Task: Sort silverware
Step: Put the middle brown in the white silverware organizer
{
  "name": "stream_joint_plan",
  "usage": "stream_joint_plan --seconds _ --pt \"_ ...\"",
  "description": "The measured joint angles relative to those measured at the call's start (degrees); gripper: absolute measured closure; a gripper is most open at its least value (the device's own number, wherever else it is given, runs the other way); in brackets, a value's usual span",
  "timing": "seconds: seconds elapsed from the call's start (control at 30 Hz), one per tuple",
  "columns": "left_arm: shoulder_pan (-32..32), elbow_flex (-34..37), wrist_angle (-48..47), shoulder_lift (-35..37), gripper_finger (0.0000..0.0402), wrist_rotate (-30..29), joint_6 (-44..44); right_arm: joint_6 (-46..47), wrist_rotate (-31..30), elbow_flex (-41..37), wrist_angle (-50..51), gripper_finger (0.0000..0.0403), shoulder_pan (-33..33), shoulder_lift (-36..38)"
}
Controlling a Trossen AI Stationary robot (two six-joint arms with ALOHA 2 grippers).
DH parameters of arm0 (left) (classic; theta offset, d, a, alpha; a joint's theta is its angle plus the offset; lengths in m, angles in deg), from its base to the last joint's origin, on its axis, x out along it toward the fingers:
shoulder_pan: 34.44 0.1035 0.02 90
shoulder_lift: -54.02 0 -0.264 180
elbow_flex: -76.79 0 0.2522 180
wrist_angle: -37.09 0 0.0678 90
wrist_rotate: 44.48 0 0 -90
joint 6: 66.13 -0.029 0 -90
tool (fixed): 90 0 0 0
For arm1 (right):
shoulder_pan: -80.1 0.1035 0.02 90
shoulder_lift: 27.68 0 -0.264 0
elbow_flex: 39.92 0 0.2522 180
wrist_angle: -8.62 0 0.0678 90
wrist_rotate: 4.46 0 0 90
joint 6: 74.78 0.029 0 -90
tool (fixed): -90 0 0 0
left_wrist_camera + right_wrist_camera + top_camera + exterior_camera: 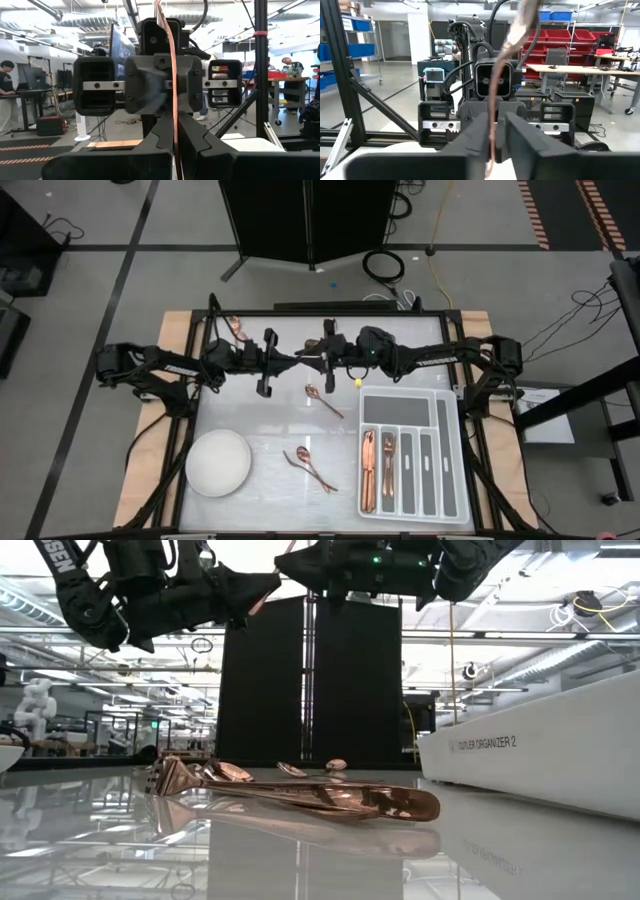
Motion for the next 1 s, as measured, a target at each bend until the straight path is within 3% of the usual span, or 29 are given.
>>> stream_joint_plan --seconds 0.07,0.37,0.7,0.87,1.0 --pt "0.02 0.02 -0.01 0.00 0.0391 -0.02 -0.04 -0.93 0.04 0.00 0.00 0.0392 0.03 0.00" --pt "0.00 0.02 -4.32 0.04 0.0346 -0.19 -2.82 -1.17 0.06 0.00 0.02 0.0400 -0.03 0.00" --pt "0.99 0.02 -8.17 0.04 0.0246 -0.77 -3.10 0.81 0.23 0.00 1.30 0.0402 -0.85 1.42" --pt "2.83 0.04 -14.75 0.31 0.0202 -2.82 -5.26 0.17 -0.24 0.00 7.28 0.0402 -2.48 6.86" --pt "4.78 0.04 -22.51 0.28 0.0195 -1.61 -6.30 1.99 -0.31 0.00 16.75 0.0403 -3.78 12.13"
